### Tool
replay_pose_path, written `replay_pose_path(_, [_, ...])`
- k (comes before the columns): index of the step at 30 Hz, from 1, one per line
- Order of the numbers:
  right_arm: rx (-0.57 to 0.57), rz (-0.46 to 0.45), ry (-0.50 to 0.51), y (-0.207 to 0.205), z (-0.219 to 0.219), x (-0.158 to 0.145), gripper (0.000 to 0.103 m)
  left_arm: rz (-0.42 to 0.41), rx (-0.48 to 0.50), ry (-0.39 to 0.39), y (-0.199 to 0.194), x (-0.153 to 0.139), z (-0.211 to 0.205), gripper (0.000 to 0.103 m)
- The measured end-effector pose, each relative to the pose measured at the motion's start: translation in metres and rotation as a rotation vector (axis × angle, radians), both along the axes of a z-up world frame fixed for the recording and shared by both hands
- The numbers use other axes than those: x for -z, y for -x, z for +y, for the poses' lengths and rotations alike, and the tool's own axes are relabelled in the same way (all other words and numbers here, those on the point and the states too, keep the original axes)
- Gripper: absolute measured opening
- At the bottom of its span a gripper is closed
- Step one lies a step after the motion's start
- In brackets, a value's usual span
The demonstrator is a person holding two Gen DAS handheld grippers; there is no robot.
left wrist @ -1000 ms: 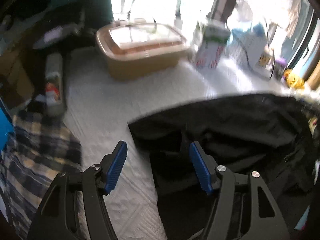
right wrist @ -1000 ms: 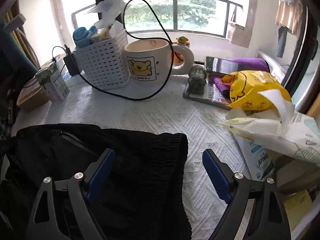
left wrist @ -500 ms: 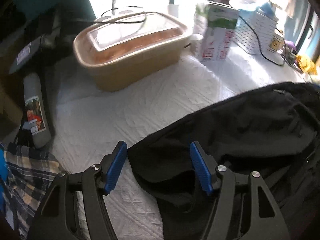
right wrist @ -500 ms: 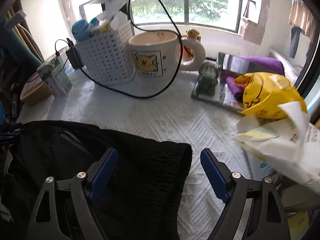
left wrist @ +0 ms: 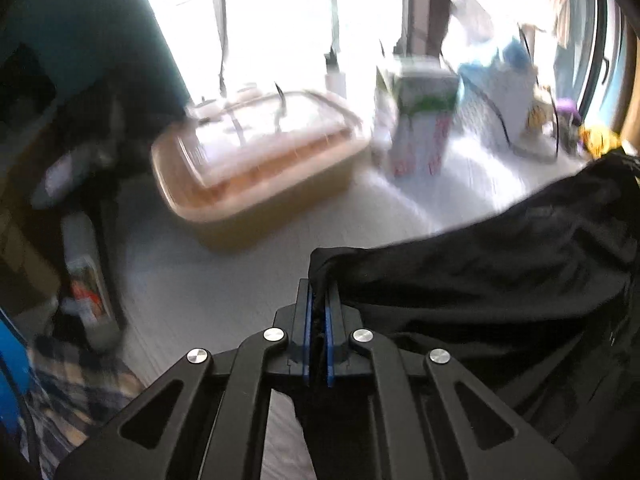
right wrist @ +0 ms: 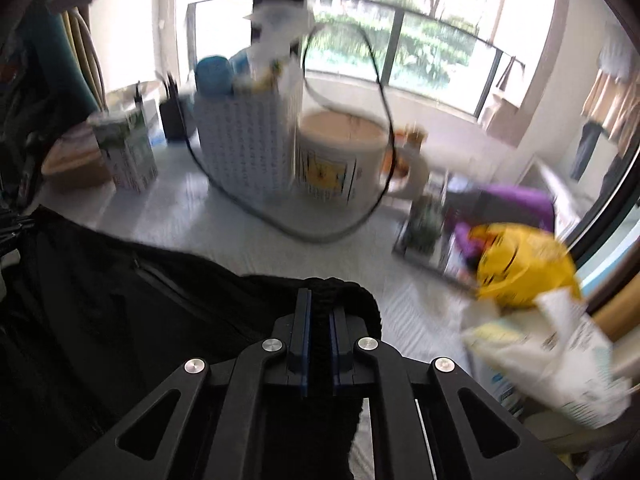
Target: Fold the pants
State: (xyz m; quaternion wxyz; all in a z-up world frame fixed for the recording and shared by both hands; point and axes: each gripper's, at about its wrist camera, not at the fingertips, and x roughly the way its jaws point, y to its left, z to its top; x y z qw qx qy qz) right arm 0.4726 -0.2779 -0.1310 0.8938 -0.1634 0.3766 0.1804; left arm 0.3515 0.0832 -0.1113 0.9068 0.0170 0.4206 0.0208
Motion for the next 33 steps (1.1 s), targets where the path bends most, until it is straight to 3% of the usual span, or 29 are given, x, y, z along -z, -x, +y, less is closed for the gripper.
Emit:
replay_pose_path(4, [0.014, -0.055, -0.009, -0.012, 0.003, -0.02, 0.007, -0.086, -0.012, -0.022, -0.018, -0.024, 0.001, 0.004])
replay_pose_path(8, [0.053, -0.049, -0.017, -0.04, -0.002, -0.018, 0.007, -0.125, -0.011, -0.033, -0.035, -0.032, 0.004, 0.004])
replay_pose_path(12, [0.109, 0.016, -0.011, -0.069, -0.013, 0.007, 0.007, -0.05, 0.009, -0.006, -0.054, -0.018, 0.002, 0.007])
replay_pose_path(13, [0.12, 0.025, -0.007, -0.07, -0.015, 0.013, 0.007, -0.054, 0.018, -0.002, -0.053, -0.017, 0.002, 0.017])
replay_pose_path(14, [0.129, 0.033, -0.005, -0.071, -0.016, 0.016, 0.007, -0.05, 0.017, -0.002, -0.05, -0.018, 0.002, 0.043])
replay_pose_path(16, [0.141, 0.034, 0.009, -0.069, -0.018, 0.022, 0.007, -0.063, 0.005, 0.008, -0.039, -0.025, 0.006, 0.073])
replay_pose_path(18, [0.135, 0.042, 0.009, -0.065, -0.019, 0.02, 0.009, -0.079, -0.003, 0.011, -0.023, -0.035, 0.013, 0.074])
replay_pose_path(19, [0.136, 0.041, 0.01, -0.063, -0.019, 0.019, 0.014, -0.078, 0.0, 0.006, -0.014, -0.039, 0.014, 0.074])
replay_pose_path(21, [0.14, 0.007, 0.021, -0.051, -0.018, 0.01, 0.043, -0.075, 0.005, 0.003, 0.004, -0.044, 0.014, 0.074])
replay_pose_path(22, [0.13, -0.016, 0.01, -0.041, -0.018, 0.004, 0.079, -0.066, 0.009, 0.006, 0.016, -0.045, 0.014, 0.074])
replay_pose_path(23, [0.119, -0.028, -0.002, -0.034, -0.018, -0.001, 0.101, -0.054, 0.014, 0.013, 0.025, -0.043, 0.011, 0.074])
replay_pose_path(33, [0.068, -0.076, -0.064, 0.061, -0.023, -0.031, 0.102, 0.143, 0.06, 0.12, 0.116, -0.001, 0.007, 0.074])
